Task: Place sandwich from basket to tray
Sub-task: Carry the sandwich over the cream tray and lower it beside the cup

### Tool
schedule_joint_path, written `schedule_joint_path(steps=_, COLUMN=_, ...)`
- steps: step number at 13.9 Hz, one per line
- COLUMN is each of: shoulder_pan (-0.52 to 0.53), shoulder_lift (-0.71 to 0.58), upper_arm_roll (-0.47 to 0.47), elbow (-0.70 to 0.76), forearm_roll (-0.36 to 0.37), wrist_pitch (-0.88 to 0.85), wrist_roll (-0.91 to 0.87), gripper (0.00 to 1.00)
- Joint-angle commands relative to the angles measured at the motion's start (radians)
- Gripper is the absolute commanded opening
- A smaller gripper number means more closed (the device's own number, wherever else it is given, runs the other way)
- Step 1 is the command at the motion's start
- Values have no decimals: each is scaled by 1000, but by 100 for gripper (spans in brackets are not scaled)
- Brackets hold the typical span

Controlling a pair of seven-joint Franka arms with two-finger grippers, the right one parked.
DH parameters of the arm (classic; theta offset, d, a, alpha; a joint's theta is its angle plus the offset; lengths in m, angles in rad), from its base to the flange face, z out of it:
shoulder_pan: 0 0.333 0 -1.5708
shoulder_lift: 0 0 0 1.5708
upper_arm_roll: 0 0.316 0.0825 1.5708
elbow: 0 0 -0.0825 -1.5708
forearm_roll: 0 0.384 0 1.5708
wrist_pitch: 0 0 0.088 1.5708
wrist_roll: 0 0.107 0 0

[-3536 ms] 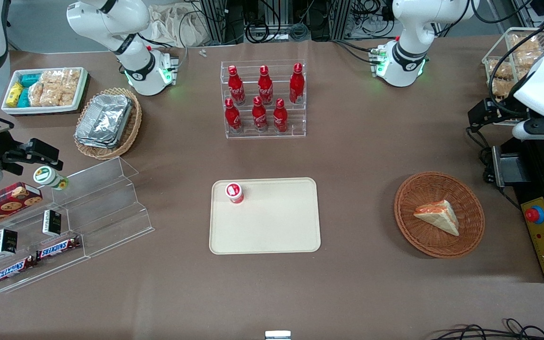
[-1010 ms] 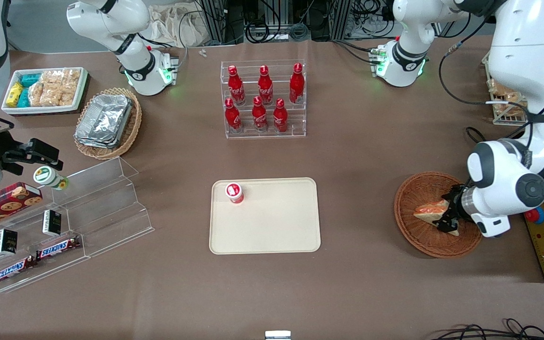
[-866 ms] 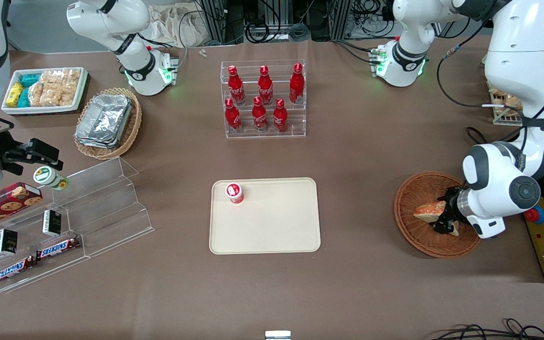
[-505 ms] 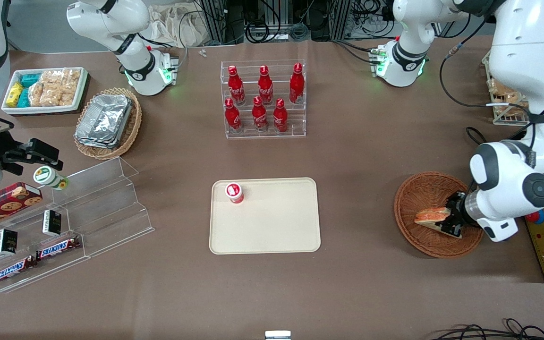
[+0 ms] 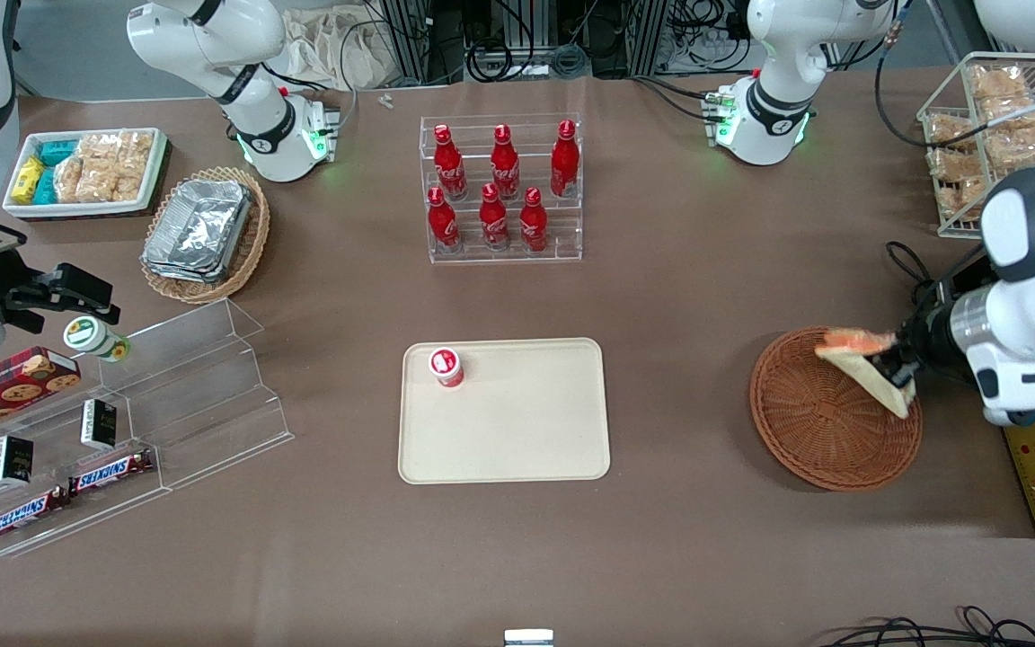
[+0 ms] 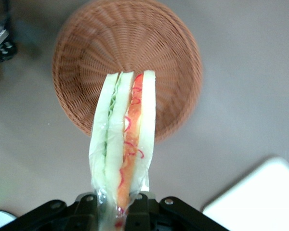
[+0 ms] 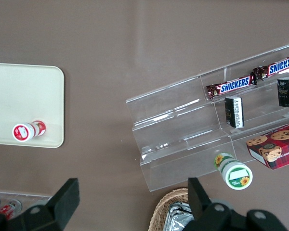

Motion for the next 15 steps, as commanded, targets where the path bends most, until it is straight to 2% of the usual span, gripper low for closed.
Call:
schedule_joint_path(steps=1, shoulder_pan=-4, shoulder_lift=33, upper_arm_roll=-132, elbow=55, forearm_roll=50, wrist_pitch=-38, wrist_roll=92, gripper=0)
schedule_joint_path(steps=3, shoulder_pan=-7, shoulder_lift=60, upper_arm_roll=-238, elbow=55, forearm_roll=74, wrist_pitch=-23, wrist_roll=85, gripper=0)
schedule_joint_path(steps=5, shoulder_pan=-16, shoulder_lift=91, upper_arm_roll=-377, elbow=53, forearm_roll=174, wrist_pitch=34, wrist_roll=98, gripper=0)
schedule_joint_path(steps=7, shoulder_pan=-69, shoulder_lift=162, upper_arm_roll=-430, elbow=72, forearm_roll=224, wrist_pitch=74, wrist_roll=107, gripper=0)
schedule_joint_path(steps=9, shoulder_pan=-169, shoulder_lift=273, upper_arm_roll=-431, elbow=148, forearm_roll=314, wrist_pitch=104, wrist_roll=117, gripper=0)
schedule_joint_path(steps=11, shoulder_pan=-236, shoulder_lift=368, upper_arm_roll=-430, elbow=202, forearm_roll=339, wrist_pitch=193, wrist_roll=91, gripper=0)
schedule_joint_path(steps=12, shoulder_pan=-259, shoulder_lift=406, upper_arm_roll=-425, elbow=211, forearm_roll=357, wrist_pitch=242, wrist_roll=65, gripper=0)
schedule_joint_path(steps=15, shoulder_pan=-283, shoulder_lift=515, upper_arm_roll=-425, elbow=207, forearm_roll=497, wrist_pitch=356, wrist_roll=3, gripper=0)
